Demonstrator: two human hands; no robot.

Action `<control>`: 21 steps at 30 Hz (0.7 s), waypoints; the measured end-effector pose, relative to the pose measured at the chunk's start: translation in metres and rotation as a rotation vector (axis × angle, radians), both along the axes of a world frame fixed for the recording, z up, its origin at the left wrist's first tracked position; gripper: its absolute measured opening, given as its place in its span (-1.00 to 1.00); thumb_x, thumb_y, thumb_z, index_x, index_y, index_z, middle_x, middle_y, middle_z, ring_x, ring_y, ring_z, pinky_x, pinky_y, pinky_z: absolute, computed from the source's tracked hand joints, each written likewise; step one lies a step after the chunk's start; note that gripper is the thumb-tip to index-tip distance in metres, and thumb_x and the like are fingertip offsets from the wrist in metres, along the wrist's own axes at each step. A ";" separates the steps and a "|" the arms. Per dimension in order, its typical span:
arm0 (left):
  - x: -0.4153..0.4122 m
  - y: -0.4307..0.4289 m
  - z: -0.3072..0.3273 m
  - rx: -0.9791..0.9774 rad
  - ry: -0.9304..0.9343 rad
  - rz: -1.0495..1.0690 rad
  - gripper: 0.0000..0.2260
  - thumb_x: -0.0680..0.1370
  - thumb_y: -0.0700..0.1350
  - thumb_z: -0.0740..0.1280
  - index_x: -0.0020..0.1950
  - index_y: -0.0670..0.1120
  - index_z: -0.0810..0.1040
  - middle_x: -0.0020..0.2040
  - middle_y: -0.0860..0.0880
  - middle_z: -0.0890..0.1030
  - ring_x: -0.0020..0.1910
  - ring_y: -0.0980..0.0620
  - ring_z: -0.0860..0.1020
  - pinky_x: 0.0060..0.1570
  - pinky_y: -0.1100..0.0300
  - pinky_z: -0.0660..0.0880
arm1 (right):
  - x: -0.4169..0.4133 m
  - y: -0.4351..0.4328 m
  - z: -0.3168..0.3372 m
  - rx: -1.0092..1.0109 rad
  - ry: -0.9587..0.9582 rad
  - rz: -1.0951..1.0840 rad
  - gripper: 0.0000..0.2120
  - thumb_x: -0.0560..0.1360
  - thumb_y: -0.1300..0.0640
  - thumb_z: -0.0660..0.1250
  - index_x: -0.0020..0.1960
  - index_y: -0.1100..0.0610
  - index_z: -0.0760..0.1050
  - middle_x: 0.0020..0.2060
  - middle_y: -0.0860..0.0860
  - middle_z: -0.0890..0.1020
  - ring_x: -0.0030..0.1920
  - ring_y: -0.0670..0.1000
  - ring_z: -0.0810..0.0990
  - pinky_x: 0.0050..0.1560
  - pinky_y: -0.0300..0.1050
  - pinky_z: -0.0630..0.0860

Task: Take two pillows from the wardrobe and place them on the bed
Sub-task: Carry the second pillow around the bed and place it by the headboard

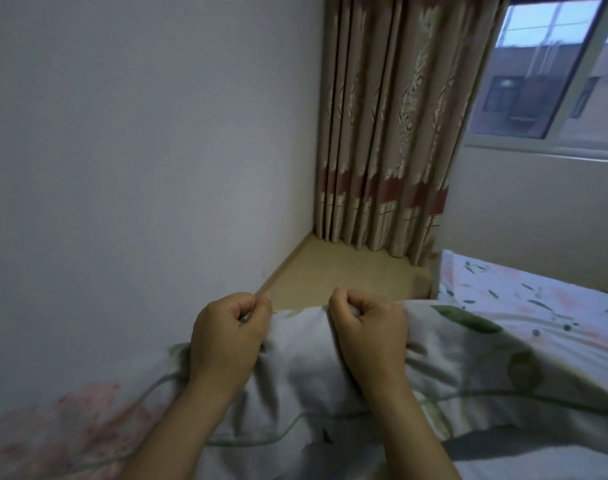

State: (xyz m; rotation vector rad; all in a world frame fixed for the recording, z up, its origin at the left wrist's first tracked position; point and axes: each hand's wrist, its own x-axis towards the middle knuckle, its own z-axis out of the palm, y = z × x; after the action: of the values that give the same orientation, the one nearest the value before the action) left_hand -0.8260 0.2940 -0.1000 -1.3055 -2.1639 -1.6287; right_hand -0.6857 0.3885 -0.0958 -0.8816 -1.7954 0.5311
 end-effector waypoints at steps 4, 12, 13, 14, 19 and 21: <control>-0.030 0.060 0.003 0.013 -0.014 -0.043 -0.58 0.44 0.02 0.28 -0.48 -0.06 0.13 -0.53 0.00 0.18 -0.54 0.10 0.18 -0.50 0.23 0.13 | -0.027 0.054 0.003 -0.004 -0.004 -0.033 -0.61 0.43 0.02 0.21 -0.51 0.17 0.38 -0.63 0.02 0.42 -0.53 0.04 0.42 -0.25 -0.06 0.43; -0.105 0.191 -0.008 0.040 -0.033 -0.185 -0.60 0.45 0.02 0.27 -0.50 -0.03 0.18 -0.56 0.01 0.22 -0.55 0.11 0.19 -0.52 0.27 0.14 | -0.092 0.169 -0.005 0.005 -0.025 -0.169 -0.61 0.44 0.01 0.22 -0.51 0.16 0.37 -0.63 0.00 0.41 -0.53 0.03 0.43 -0.29 -0.04 0.45; -0.118 0.210 -0.009 0.039 -0.034 -0.203 -0.60 0.45 0.03 0.26 -0.50 -0.03 0.18 -0.56 0.02 0.21 -0.56 0.12 0.19 -0.52 0.28 0.14 | -0.104 0.186 -0.006 0.002 -0.032 -0.182 -0.61 0.45 0.03 0.23 -0.51 0.13 0.35 -0.63 -0.02 0.40 -0.53 0.01 0.42 -0.25 -0.03 0.45; -0.130 0.225 -0.010 0.035 -0.048 -0.225 -0.60 0.45 0.03 0.26 -0.50 -0.03 0.18 -0.57 0.02 0.21 -0.56 0.12 0.19 -0.53 0.28 0.14 | -0.115 0.199 -0.007 -0.003 -0.033 -0.193 -0.61 0.46 0.05 0.25 -0.52 0.10 0.34 -0.63 -0.03 0.39 -0.53 0.00 0.41 -0.21 -0.02 0.45; -0.180 0.317 -0.005 0.007 -0.082 -0.323 -0.61 0.44 0.06 0.25 -0.50 -0.04 0.20 -0.58 0.02 0.22 -0.57 0.11 0.20 -0.53 0.27 0.15 | -0.159 0.274 -0.004 -0.014 -0.037 -0.311 -0.59 0.46 0.06 0.28 -0.51 0.18 0.33 -0.64 -0.02 0.33 -0.55 -0.05 0.33 -0.24 -0.06 0.40; -0.192 0.354 -0.005 0.002 -0.099 -0.370 -0.60 0.44 0.05 0.26 -0.50 -0.05 0.19 -0.58 0.02 0.23 -0.56 0.12 0.20 -0.53 0.28 0.15 | -0.170 0.303 -0.005 -0.025 -0.043 -0.366 -0.59 0.46 0.06 0.27 -0.51 0.20 0.33 -0.64 -0.01 0.33 -0.55 -0.07 0.30 -0.34 -0.10 0.34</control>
State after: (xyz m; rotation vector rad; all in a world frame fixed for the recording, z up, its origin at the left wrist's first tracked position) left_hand -1.0183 0.6480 -0.1050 -1.7438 -2.0638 -1.8565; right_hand -0.8554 0.6917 -0.1007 -1.2143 -1.6165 0.3000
